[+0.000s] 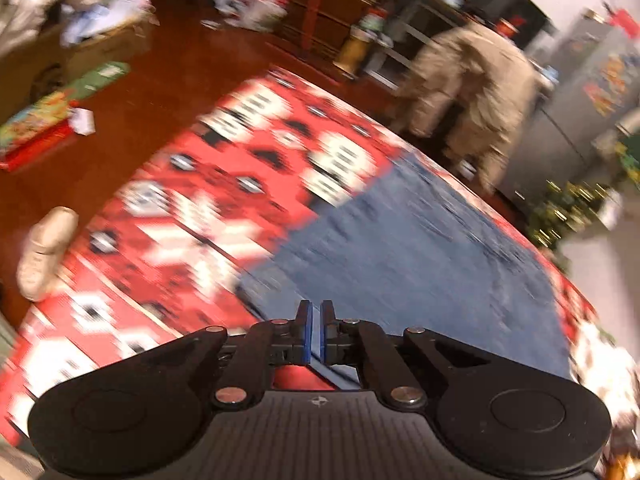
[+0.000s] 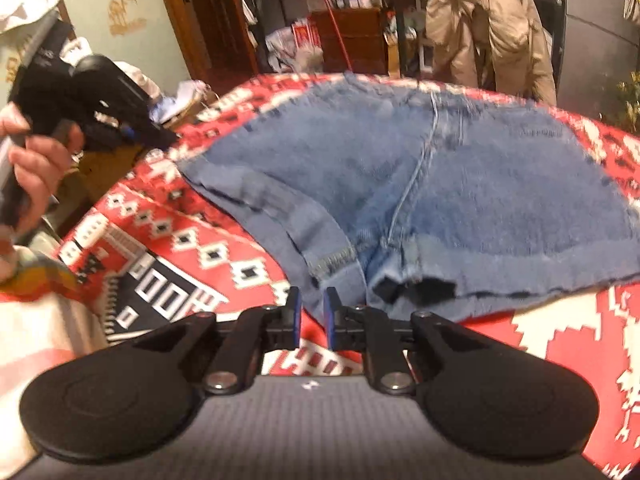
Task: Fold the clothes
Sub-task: 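Grasp the shorts' leg hems with both grippers, then pull the hems with both grippers to straighten the shorts flat, then release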
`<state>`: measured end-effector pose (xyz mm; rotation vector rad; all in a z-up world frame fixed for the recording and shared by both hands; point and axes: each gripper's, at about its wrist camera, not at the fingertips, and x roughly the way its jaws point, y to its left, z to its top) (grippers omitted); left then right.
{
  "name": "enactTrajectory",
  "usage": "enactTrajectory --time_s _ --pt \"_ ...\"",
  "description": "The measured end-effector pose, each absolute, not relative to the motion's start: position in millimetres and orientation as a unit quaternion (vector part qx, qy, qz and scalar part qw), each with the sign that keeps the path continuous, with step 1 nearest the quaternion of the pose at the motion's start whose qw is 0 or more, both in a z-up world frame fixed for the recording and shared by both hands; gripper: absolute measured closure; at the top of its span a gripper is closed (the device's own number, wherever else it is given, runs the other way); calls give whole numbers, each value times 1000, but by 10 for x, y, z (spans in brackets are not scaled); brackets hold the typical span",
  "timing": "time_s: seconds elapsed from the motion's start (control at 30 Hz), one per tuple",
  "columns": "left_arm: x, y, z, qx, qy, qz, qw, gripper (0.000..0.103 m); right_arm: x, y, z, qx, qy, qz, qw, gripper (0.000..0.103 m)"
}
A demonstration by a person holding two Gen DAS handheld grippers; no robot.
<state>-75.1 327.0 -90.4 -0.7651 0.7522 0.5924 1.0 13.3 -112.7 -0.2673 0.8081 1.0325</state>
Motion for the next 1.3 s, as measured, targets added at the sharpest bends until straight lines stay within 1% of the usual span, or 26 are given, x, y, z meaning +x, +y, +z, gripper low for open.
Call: enactTrajectory --time_s 0.03,0.1,0.2,0.3,0.43,0.57,0.67,0.8,0.83,0.97,1.0,1.07,1.17,1.23,1.3 --pt "-727 3150 -896 -353 358 265 823 101 -1 105 -1074 -121 368 481 786 89" --pt "-656 2865 -872 -335 371 238 833 98 19 23 -971 -114 359 479 793 87" --pt "-552 2464 -896 -308 391 200 844 98 147 -178 -886 -92 358 465 804 86" --pt "-453 2103 -1006 -286 408 154 853 98 268 -340 -992 -60 383 463 797 83" --pt "-339 1860 -1180 -293 422 118 850 98 428 -471 -1138 -14 413 462 785 81" --pt "-294 1906 -1425 -340 425 132 829 98 521 -467 -1199 11 410 464 785 79" --pt "-332 2017 -1559 -409 412 114 806 98 615 -468 -1243 46 412 479 774 79" --pt "-360 2065 -1603 -452 399 98 792 98 809 -416 -1406 117 458 485 736 79" --pt "-362 2063 -1608 -454 398 100 791 98 841 -405 -1449 126 470 480 730 79" --pt "-361 2029 -1603 -440 403 113 795 91 899 -412 -1558 142 492 467 721 77" --pt "-368 2032 -1597 -437 403 117 796 91 912 -415 -1592 147 502 462 716 74" --pt "-378 2080 -1576 -439 396 123 797 91 936 -443 -1661 163 514 453 710 73" --pt "-383 2121 -1600 -451 391 124 793 91 962 -436 -1700 179 516 443 711 72" --pt "-387 2145 -1619 -460 388 124 789 86 985 -451 -1726 200 508 434 716 68" --pt "-390 2138 -1657 -472 391 117 782 83 988 -465 -1729 212 495 428 726 69"
